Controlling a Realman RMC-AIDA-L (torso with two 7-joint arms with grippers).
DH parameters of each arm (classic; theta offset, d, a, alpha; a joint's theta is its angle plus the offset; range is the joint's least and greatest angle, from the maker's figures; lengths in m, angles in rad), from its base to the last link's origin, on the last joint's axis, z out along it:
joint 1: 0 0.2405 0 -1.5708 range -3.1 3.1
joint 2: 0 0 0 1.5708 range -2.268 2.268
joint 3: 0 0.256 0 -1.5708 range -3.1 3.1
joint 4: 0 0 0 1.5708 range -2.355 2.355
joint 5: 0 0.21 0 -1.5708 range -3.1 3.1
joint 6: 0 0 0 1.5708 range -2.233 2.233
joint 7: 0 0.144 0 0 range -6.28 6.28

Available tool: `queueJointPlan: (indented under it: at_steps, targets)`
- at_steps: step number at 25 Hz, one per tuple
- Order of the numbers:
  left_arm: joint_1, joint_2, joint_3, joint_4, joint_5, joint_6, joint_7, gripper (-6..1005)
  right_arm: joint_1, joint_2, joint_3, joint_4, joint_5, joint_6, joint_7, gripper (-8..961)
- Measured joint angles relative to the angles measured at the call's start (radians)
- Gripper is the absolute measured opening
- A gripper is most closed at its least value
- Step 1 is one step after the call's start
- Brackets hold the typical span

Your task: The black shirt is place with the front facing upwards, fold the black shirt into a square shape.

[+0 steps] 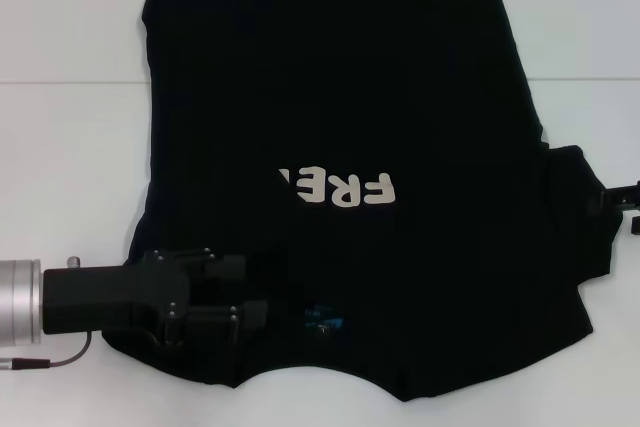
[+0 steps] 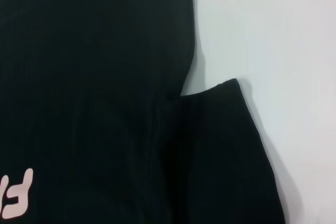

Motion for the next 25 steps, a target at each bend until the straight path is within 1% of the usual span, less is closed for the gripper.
queueJointPlan:
  at_steps: [8,25]
  targets:
    - [0.0,0.0,-0.001,0.0,0.0,-0.001,0.0,792,0.002,0.008,-0.008,0.002,0.0,0.013,0.0,839]
    - [0.004,0.0,-0.001,0.0,0.0,-0.001,0.0,793,0.021,0.014,-0.014,0.02,0.0,0.017,0.0,839]
